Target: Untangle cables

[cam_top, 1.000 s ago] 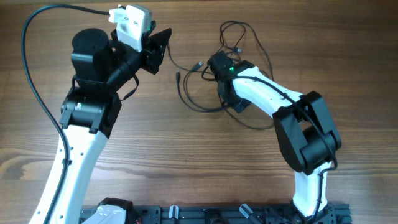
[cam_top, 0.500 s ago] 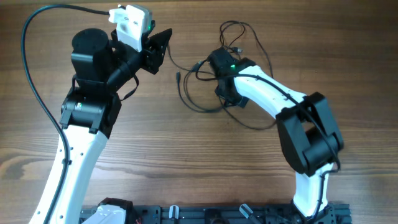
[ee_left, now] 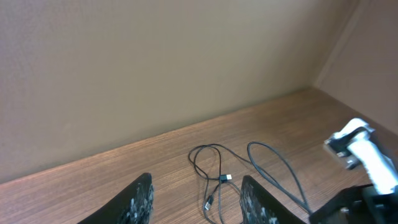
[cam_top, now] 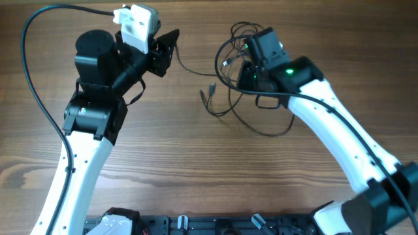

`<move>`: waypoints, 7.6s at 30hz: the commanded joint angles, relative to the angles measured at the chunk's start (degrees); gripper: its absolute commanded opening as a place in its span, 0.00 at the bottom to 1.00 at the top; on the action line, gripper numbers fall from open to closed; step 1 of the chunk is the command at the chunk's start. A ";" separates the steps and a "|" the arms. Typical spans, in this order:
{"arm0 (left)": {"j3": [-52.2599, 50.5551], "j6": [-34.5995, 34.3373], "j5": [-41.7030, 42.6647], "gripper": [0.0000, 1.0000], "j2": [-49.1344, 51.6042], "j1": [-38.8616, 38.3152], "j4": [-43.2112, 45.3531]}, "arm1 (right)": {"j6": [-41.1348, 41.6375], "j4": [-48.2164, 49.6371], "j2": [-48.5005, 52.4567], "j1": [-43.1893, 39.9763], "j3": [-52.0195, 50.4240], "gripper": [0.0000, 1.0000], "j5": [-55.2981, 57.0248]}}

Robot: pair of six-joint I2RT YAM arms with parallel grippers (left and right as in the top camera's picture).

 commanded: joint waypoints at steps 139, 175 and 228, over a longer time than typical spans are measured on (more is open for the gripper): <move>0.85 4.72 2.29 0.86 -4.50 18.38 -4.79 | -13.40 -32.87 18.40 -31.74 48.81 1.00 14.84; 0.85 5.81 5.40 0.93 11.82 18.38 -7.39 | -14.64 -13.29 42.10 -3.10 48.70 1.00 7.45; 0.85 6.08 12.74 0.95 11.82 18.38 -10.60 | 7.85 -1.40 51.36 -2.91 39.41 0.34 10.64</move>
